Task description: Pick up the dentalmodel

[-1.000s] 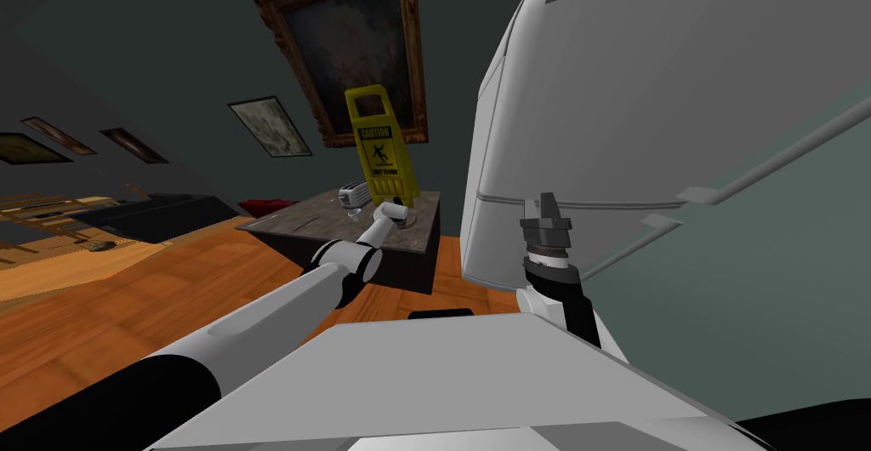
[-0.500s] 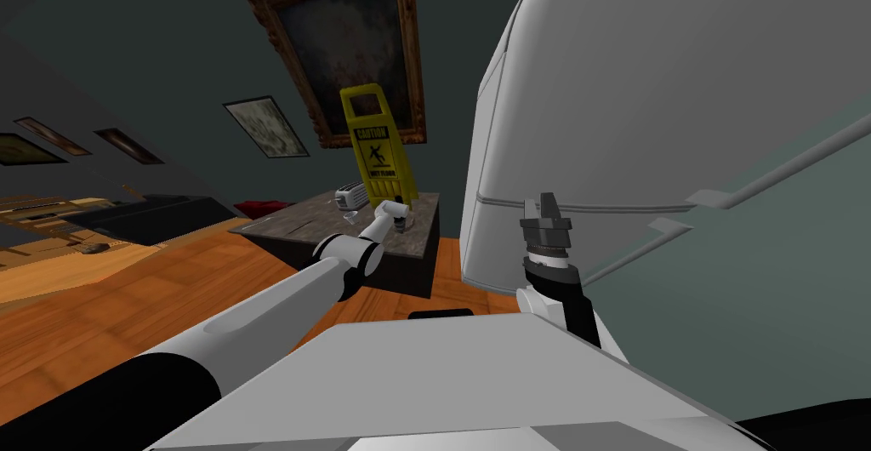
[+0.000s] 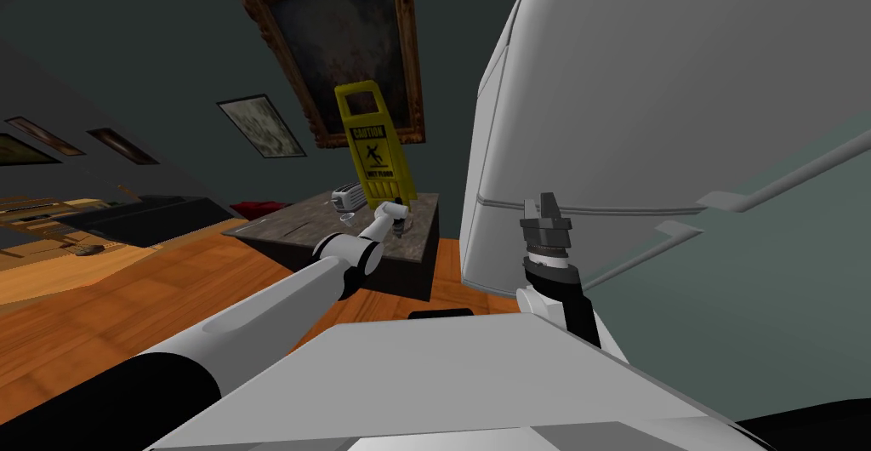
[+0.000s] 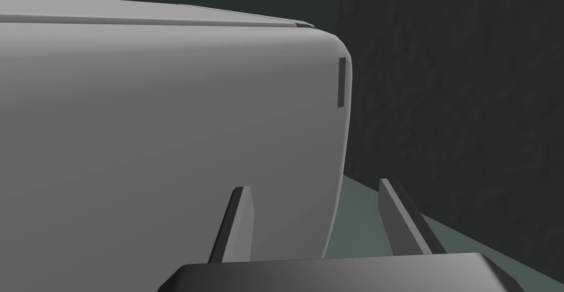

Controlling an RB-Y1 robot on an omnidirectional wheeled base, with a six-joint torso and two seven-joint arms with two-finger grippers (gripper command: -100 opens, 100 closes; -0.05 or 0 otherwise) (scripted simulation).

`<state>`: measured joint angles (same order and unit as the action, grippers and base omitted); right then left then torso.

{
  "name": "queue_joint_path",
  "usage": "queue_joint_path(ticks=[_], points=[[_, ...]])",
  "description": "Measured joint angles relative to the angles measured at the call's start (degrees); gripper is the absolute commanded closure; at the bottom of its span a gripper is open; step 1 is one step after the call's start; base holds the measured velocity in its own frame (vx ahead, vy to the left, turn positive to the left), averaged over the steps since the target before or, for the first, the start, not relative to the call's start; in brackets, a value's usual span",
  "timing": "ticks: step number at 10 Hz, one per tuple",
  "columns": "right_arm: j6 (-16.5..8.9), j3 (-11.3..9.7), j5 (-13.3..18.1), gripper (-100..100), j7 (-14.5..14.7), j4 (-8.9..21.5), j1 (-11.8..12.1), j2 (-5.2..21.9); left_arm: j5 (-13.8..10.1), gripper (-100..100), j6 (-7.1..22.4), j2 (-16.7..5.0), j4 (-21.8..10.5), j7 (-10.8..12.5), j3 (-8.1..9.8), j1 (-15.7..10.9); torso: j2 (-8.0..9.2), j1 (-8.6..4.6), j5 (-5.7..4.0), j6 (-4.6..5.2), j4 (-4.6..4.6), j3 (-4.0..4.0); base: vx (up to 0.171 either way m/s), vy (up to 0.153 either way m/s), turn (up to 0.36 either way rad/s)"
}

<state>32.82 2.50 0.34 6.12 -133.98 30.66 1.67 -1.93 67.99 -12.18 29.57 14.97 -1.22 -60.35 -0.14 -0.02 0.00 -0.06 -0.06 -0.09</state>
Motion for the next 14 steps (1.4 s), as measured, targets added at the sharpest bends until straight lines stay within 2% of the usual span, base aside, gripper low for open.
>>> queue_joint_path(ticks=[1, 2, 4, 5, 9, 10, 11, 13, 14], points=[[0.00, 0.00, 0.00, 0, 0.00, 0.00, 0.00, 0.00, 0.00, 0, 0.20, 0.01, -0.05, 0.00, 0.00, 0.06, 0.06, 0.02, 0.00, 0.00, 0.02, 0.03, 0.000, 0.000, 0.000], [0.00, 0.00, 0.00, 0, 0.00, 0.00, 0.00, 0.00, 0.00, -100, 0.18, 0.01, -0.04, 0.00, 0.00, 0.05, 0.12, 0.04, 0.01, 0.00, 0.03, 0.07, 0.039, 0.003, 0.002], [0.00, 0.00, 0.00, 0, 0.00, 0.00, 0.00, 0.00, 0.18, -100, -2.00, 0.04, -0.88, -0.20, 0.05, 1.47, -0.06, 0.06, 0.02, -0.01, -0.01, -0.03, 0.052, -0.002, 0.004], [0.00, 0.00, 0.00, 0, 0.00, 0.00, 0.00, 0.00, 0.19, 100, -2.18, 0.04, -0.81, -0.23, 0.05, 1.60, 0.02, 0.05, 0.01, 0.00, 0.01, 0.01, 0.005, 0.000, 0.000], [0.00, 0.00, 0.00, 0, 0.00, 0.00, 0.00, 0.00, 0.17, 100, -2.16, 0.01, -0.81, -0.17, 0.08, 1.57, 0.12, 0.06, 0.00, 0.03, 0.02, 0.06, 0.000, 0.000, 0.000], [0.00, 0.00, 0.00, 0, 0.00, 0.00, 0.00, 0.00, 0.17, 0, -2.16, 0.01, -0.81, -0.18, 0.08, 1.57, 0.13, 0.05, 0.00, 0.03, 0.02, 0.07, 0.000, 0.000, 0.000], [0.00, 0.00, 0.00, 0, 0.00, 0.00, 0.00, 0.00, 0.17, 100, -2.16, 0.01, -0.81, -0.18, 0.08, 1.58, 0.13, 0.05, 0.00, 0.03, 0.02, 0.07, -0.037, -0.001, -0.002], [0.00, 0.00, 0.00, 0, 0.00, 0.00, -0.01, 0.00, 0.01, 100, -1.20, 0.09, -2.01, 0.05, 0.06, -0.61, 0.35, 0.02, -0.02, 0.05, 0.08, 0.20, -0.051, 0.003, -0.010], [0.00, 0.00, 0.00, 0, 0.00, 0.00, -0.01, 0.00, 0.00, 100, -0.66, 0.07, -1.20, 0.05, 0.03, -0.41, 0.35, 0.02, -0.02, 0.03, 0.08, 0.21, -0.017, -0.001, 0.001]])
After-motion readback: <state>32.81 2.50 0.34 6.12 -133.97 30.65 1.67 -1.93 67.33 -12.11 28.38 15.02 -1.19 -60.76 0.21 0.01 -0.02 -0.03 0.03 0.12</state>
